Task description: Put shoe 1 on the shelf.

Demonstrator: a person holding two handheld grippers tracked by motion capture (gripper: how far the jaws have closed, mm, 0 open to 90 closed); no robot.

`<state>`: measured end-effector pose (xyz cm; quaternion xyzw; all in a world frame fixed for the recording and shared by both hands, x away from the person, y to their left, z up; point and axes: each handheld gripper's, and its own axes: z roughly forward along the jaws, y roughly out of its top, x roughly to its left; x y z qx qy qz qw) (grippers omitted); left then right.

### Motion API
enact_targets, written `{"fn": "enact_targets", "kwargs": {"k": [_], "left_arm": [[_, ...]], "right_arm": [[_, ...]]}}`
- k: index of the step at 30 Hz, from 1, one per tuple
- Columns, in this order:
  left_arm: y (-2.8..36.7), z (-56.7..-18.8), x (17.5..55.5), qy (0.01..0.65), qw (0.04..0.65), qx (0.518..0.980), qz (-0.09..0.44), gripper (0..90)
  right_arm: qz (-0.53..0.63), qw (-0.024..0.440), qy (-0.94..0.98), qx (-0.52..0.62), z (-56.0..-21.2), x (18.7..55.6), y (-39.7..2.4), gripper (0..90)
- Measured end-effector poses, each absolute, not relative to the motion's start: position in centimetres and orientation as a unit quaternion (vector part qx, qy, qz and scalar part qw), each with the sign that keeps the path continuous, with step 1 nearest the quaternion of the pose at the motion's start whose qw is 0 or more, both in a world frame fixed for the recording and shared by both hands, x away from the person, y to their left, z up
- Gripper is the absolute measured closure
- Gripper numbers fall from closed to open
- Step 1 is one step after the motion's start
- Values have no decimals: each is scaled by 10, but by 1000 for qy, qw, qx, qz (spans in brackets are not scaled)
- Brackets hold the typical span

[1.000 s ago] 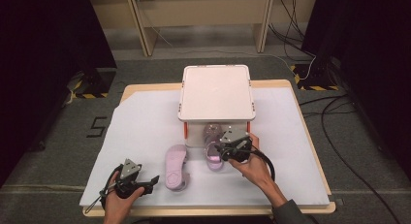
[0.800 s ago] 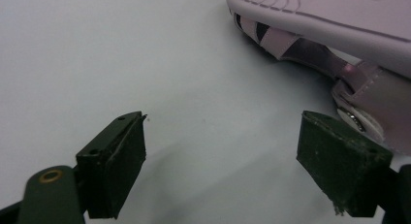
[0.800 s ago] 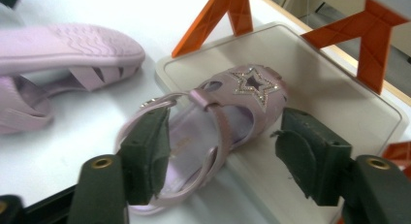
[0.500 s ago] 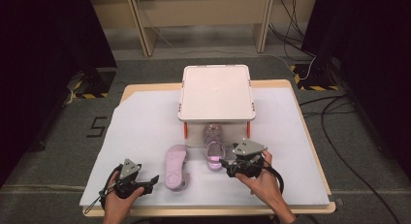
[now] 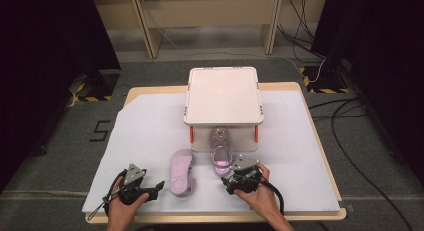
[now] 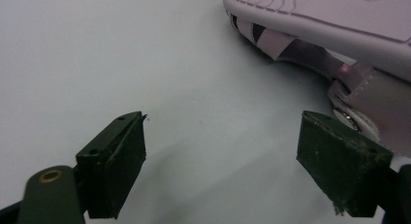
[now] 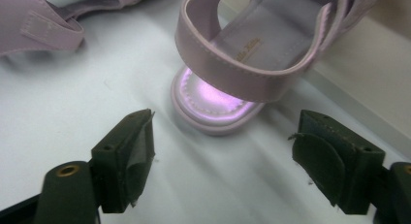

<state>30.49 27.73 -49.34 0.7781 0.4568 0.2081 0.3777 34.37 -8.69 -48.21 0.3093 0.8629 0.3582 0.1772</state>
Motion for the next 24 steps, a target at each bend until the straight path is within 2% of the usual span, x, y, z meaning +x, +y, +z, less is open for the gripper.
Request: {"fn": "enact_targets", "kwargs": {"k": [1,7,12,16,18,22,24], "left_arm": [[277,-493,305,457,377,778,208,174],[278,-493,305,456,378,778,209,173],[277,-493,305,457,378,778,208,173],[278,-493,305,456,376,779,208,173],[277,-493,305,457,377,778,208,173],[277,-493,305,457,377,778,208,173],[277,-493,305,457,377,778,208,172]], "right_arm": [[356,178,864,309,-484,345,-85,249],[351,192,866,301,-486,351,-86,461],[353,182,865,308,-485,354,-92,493],[353,169,867,308,-488,352,-89,416],[351,167,869,307,-491,352,-86,412],[355,159,867,311,-490,355,-85,462],[364,159,865,307,-489,355,-84,534]]}}
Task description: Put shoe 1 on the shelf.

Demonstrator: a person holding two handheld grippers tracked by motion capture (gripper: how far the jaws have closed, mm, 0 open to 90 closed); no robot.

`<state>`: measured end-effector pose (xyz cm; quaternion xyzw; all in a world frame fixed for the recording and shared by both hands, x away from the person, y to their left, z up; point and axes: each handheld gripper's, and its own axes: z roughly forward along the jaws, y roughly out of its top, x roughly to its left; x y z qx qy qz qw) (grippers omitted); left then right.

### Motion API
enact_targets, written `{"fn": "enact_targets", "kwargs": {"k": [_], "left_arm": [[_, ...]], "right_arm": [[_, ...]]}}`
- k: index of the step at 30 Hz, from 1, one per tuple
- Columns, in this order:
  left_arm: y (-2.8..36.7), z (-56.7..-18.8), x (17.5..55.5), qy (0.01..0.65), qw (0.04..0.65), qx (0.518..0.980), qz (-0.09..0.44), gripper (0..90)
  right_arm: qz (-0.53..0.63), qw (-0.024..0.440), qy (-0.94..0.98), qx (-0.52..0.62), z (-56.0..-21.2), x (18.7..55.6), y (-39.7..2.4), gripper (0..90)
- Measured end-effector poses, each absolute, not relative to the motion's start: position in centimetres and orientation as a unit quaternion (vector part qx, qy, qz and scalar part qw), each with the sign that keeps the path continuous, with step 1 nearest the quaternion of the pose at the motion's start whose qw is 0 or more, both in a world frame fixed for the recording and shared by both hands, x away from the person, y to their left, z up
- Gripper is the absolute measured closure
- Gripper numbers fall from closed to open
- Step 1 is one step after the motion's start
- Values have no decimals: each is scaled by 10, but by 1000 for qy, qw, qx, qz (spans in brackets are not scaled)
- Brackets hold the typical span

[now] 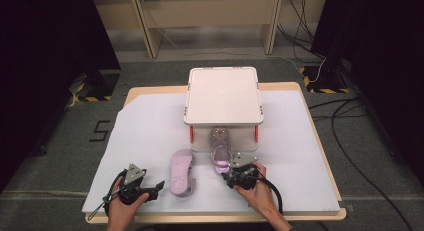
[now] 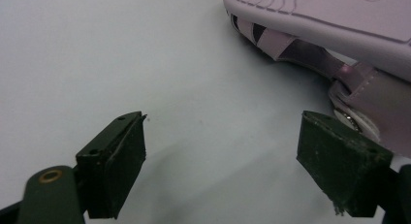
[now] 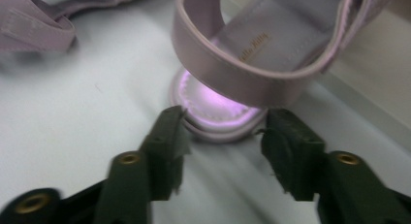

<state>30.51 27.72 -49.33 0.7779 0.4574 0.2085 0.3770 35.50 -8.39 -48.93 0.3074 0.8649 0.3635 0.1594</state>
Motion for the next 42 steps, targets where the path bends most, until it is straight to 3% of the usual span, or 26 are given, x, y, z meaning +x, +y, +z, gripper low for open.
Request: {"fn": "enact_targets", "kwargs": {"k": [6,12,14,23,29,42], "left_arm": [[277,-494,305,456,376,779,208,169],[277,-494,306,457,375,779,208,169],[276,-494,306,457,376,779,207,169],[277,-494,306,457,375,779,208,169],[277,-493,305,457,377,779,208,169],[277,-494,306,457,376,779,207,169]], "right_arm": [[373,155,860,312,-484,364,-85,586],[380,180,850,318,-479,378,-86,621],[379,186,848,319,-478,385,-87,602],[398,133,846,329,-478,384,-87,499],[379,150,857,315,-480,376,-81,462],[383,179,853,307,-481,387,-68,595]]}}
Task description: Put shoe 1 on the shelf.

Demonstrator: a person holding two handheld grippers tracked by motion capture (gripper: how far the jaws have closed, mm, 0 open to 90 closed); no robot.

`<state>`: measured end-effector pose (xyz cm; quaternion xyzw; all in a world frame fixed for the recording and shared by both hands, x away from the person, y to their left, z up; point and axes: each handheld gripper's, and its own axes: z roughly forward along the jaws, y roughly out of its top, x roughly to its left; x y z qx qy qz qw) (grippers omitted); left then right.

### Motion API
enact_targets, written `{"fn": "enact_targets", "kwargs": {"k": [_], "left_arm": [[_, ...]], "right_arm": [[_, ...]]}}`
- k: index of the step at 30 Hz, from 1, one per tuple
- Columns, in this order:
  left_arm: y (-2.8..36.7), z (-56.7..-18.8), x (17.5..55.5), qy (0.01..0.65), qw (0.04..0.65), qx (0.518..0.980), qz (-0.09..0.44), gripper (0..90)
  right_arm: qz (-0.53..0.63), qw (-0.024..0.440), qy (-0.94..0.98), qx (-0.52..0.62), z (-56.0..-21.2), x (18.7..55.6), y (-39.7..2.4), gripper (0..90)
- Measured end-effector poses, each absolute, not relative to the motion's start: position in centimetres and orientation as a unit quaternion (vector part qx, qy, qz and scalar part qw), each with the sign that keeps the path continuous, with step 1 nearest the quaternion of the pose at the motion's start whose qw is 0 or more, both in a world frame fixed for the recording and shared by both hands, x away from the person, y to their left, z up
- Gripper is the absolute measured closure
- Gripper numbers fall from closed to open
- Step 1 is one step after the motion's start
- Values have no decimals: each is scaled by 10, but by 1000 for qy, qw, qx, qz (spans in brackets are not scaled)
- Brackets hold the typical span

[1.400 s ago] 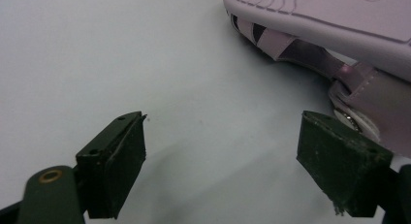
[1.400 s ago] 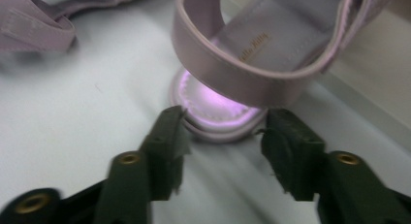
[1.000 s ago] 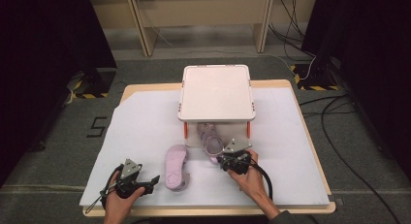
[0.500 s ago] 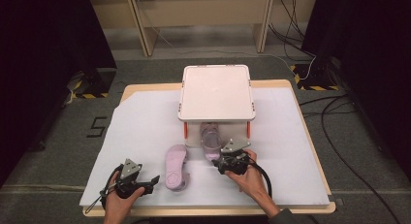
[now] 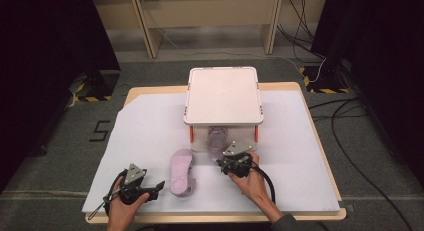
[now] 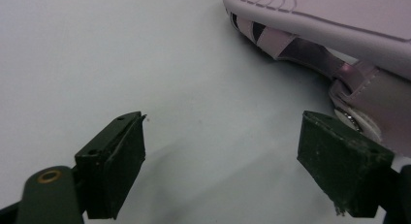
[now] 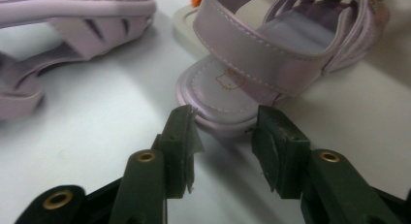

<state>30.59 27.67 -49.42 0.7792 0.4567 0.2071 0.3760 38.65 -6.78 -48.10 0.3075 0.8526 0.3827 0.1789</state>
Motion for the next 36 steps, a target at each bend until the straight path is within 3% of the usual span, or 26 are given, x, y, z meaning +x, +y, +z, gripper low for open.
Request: {"fn": "enact_targets", "kwargs": {"k": [4,20,23,28,36], "left_arm": [[277,-494,306,456,377,779,208,169],[277,-493,306,455,378,779,208,169],[278,-493,306,457,380,777,208,169],[278,-493,307,456,380,778,208,169],[280,-493,307,456,378,779,208,169]], "right_arm": [[371,209,852,304,-480,394,-67,626],[381,225,841,312,-479,417,-63,622],[381,226,836,322,-478,413,-66,508],[393,181,842,323,-478,397,-73,403],[422,129,835,329,-465,378,-72,341]]}}
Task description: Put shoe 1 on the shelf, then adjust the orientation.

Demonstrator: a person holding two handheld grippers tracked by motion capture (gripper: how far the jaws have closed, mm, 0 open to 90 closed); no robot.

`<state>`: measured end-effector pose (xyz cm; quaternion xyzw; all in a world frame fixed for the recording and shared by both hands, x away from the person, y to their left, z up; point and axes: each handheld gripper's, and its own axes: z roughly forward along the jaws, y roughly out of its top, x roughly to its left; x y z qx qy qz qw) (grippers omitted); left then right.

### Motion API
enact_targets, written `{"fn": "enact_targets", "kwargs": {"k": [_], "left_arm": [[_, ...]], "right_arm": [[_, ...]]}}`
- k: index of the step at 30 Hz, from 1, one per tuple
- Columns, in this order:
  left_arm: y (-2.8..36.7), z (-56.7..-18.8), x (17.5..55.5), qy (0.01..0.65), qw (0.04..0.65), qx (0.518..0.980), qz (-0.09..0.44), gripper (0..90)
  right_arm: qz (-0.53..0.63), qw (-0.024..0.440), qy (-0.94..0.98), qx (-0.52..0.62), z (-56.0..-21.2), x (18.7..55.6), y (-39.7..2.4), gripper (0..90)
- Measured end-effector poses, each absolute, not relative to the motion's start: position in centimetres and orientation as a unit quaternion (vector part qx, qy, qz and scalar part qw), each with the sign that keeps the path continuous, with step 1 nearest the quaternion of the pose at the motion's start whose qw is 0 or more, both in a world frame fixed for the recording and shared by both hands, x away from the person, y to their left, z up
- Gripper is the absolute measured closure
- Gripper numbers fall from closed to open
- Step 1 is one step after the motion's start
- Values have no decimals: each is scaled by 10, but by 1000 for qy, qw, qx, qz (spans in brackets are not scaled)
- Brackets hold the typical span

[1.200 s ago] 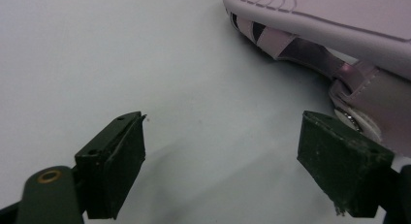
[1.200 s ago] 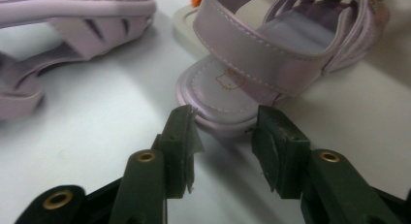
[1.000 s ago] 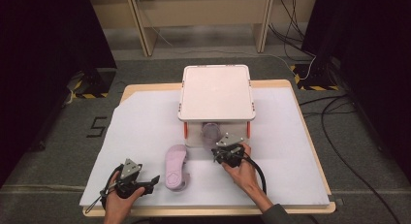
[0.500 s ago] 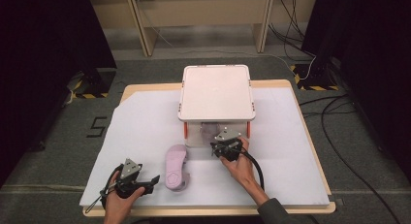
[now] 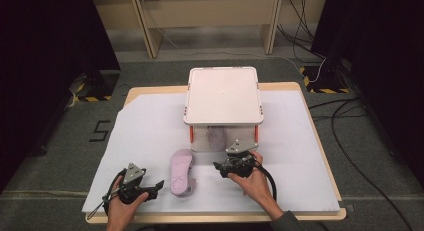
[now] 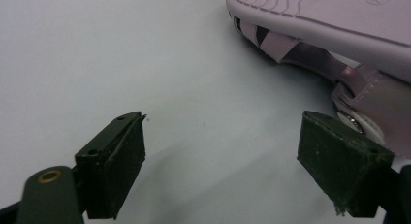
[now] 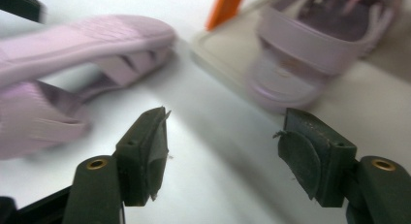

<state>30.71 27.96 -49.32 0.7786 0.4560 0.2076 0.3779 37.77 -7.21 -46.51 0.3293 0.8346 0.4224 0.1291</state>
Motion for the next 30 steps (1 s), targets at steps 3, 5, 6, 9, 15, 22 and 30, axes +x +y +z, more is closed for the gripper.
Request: {"fn": "enact_targets", "kwargs": {"k": [3,5,6,9,15,22,30], "left_arm": [[280,-493,307,457,380,776,209,169],[281,-493,307,459,380,775,211,169],[282,-493,307,460,382,773,211,169],[282,-492,307,463,383,771,211,169],[283,-492,306,461,384,771,213,170],[283,-487,305,460,394,765,216,171],[283,-477,300,462,419,752,212,171]], "right_arm": [[431,114,834,324,-463,372,-67,331],[434,106,835,323,-462,370,-64,327],[435,102,836,319,-462,368,-63,323],[439,90,835,319,-462,364,-59,316],[439,83,840,308,-461,360,-53,315],[446,55,840,305,-461,354,-46,323],[443,41,845,295,-463,349,-27,341]]}}
